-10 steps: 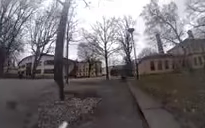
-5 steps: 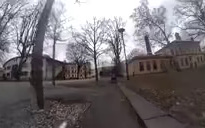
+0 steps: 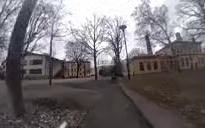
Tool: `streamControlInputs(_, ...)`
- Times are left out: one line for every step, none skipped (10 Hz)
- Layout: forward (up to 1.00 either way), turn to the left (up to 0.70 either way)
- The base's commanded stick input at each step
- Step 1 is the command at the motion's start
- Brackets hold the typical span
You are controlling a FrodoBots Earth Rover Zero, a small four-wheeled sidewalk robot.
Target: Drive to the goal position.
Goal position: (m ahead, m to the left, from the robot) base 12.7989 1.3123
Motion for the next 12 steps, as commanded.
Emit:
streamControlInputs(1.0,0.0)
streamControlInputs(1.0,0.0)
streamControlInputs(1.0,0.0)
streamControlInputs(1.0,0.0)
streamControlInputs(1.0,0.0)
streamControlInputs(1.0,0.0)
streamControlInputs(1.0,0.0)
streamControlInputs(1.0,0.0)
streamControlInputs(1.0,0.0)
streamControlInputs(1.0,0.0)
streamControlInputs(1.0,0.15)
streamControlInputs(1.0,0.4)
